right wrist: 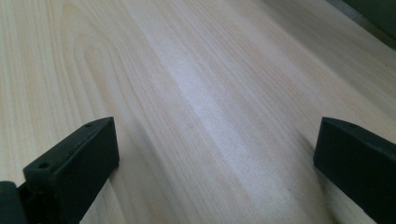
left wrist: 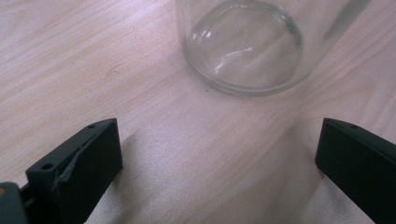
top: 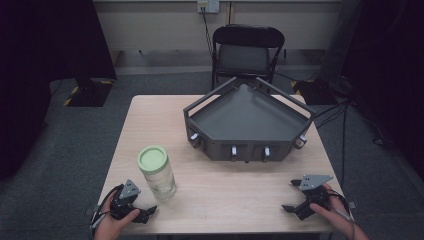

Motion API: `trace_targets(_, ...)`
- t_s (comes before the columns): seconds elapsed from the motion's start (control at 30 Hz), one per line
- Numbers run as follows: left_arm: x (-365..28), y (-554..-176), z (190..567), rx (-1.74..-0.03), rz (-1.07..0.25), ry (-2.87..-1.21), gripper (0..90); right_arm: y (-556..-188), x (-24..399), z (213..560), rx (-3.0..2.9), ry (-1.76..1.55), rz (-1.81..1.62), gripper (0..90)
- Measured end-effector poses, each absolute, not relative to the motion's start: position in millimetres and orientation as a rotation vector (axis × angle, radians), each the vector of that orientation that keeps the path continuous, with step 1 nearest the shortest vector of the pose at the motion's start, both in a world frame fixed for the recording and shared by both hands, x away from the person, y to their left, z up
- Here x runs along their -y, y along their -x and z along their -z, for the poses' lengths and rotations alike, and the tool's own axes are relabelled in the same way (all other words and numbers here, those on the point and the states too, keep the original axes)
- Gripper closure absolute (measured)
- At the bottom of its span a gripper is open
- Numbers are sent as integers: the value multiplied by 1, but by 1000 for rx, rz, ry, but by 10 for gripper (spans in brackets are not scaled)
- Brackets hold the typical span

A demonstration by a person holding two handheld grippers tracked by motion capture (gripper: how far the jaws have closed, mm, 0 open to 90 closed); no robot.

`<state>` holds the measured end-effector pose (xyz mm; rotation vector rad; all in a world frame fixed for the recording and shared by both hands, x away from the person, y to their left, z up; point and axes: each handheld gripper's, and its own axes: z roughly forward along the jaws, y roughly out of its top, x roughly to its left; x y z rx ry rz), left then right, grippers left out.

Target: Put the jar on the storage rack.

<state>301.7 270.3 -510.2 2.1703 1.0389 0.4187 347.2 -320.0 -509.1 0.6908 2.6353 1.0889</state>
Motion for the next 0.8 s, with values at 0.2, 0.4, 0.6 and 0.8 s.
trace_targets(0.2, -271, -300, 512, -1036, -427, -2156, 0, -347, 320, 509, -2635, -691, -1089, 0)
trace_targets(0.4, -269, -303, 509, -1057, -416, -2174, 0, -347, 320, 509, -2635, -691, -1089, 0)
trace_targets(0.6, -269, -303, 508, -1066, -405, -2174, 1, -347, 320, 509, -2635, -691, -1089, 0)
trace_targets(0.8, -273, -303, 505, -1074, -378, -2136, 25, -347, 320, 509, -2635, -691, -1089, 0)
